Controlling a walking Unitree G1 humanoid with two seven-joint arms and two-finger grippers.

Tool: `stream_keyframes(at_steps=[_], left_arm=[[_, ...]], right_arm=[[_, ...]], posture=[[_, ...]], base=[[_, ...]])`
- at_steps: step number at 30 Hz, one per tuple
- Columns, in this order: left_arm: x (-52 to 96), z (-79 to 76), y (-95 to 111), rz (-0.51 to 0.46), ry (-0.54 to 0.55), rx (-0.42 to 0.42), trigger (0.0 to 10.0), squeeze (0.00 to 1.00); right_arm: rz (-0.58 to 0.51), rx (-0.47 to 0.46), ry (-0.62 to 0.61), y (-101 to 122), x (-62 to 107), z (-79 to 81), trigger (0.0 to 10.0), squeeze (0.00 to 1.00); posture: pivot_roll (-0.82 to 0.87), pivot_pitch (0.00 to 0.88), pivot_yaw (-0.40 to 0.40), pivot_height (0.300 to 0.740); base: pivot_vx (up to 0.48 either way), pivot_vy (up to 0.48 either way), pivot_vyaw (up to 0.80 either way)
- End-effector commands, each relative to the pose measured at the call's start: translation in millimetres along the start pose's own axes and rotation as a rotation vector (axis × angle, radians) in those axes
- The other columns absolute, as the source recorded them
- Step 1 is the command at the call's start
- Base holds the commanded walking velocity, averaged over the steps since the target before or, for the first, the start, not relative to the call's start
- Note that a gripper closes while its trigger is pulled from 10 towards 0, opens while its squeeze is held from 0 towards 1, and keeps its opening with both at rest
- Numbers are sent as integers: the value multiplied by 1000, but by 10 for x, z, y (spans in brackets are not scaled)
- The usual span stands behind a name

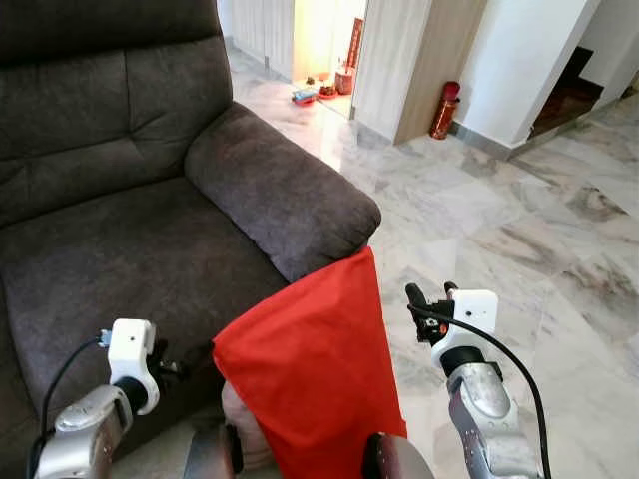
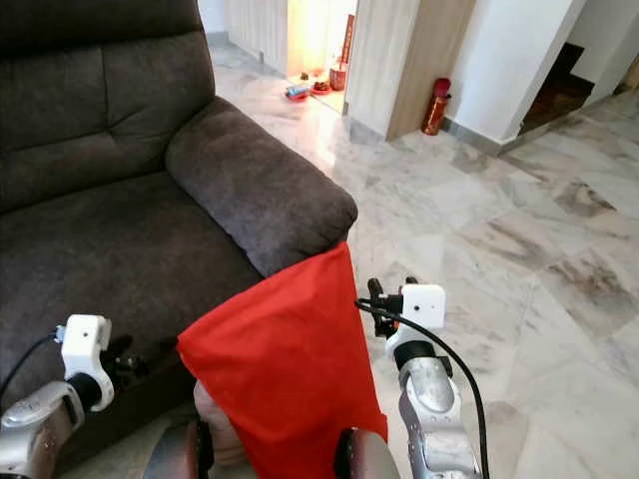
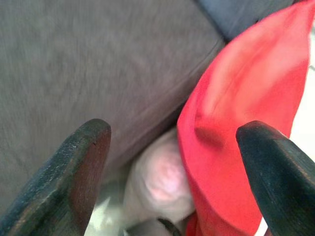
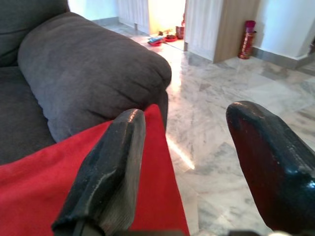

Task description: Move the pillow to the sofa from floor

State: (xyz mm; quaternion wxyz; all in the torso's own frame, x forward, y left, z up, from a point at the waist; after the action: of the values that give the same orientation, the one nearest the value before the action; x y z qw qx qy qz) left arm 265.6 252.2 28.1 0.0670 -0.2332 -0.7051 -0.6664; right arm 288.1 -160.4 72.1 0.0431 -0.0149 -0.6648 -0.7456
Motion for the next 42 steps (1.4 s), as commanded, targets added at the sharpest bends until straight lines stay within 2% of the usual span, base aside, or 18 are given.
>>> stream_keyframes(at_steps=[1, 5, 8, 11, 16, 21, 28, 32, 42], left_arm=[[-66, -6, 40, -27, 9, 12, 10000, 0], [-154, -38, 45, -39, 15, 23, 10000, 0], [-220, -68, 119, -98, 5, 81, 10000, 0], [-267, -120, 131, -111, -28, 109, 10000, 0], [-301, -183, 87, -99, -67, 111, 10000, 0], [-271, -124, -24, -75, -15, 98, 10000, 0], [-255, -120, -59, -87, -9, 103, 10000, 0], [-301, -197, -88, -74, -32, 104, 10000, 0], [-357, -269, -168, -35, -26, 95, 10000, 0]], right_arm=[[12, 6, -7, -15, 23, -36, 10000, 0], [7, 8, -9, 4, 41, -58, 10000, 0], [3, 12, -12, 23, 56, -83, 10000, 0], [4, 16, -14, 30, 71, -104, 10000, 0], [6, 21, -13, 38, 97, -120, 10000, 0], [19, 31, -8, 40, 138, -149, 10000, 0], [25, 37, 7, 58, 123, -133, 10000, 0], [26, 39, 10, 68, 129, -138, 10000, 0], [37, 56, 10, 86, 176, -197, 10000, 0]], posture=[[9, 0, -107, 584], [-6, 0, -110, 584], [-18, 0, -114, 584], [-26, 0, -119, 584], [-40, 0, -128, 584], [-47, 0, -140, 584], [-45, 0, -154, 584], [-59, 0, -157, 584], [-73, 0, -177, 584]], base=[[0, 0, 0], [0, 0, 0], [0, 0, 0], [0, 0, 0], [0, 0, 0], [0, 0, 0], [0, 0, 0], [0, 0, 0], [0, 0, 0]])
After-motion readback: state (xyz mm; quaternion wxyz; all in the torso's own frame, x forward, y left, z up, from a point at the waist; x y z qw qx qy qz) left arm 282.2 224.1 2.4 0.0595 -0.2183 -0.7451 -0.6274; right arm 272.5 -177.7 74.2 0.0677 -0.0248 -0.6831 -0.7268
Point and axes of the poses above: a point about 5 cm out from each wrist's last joint towards the gripper, its own x axis pointing back from the gripper into the wrist, its own y axis along the axis of the wrist's last joint, z = x × y, the point moved 1 cm from there along -x, pointing out of the wrist towards the gripper, and after that the axes turned 5 degrees about -x, right-handed, at the moved point
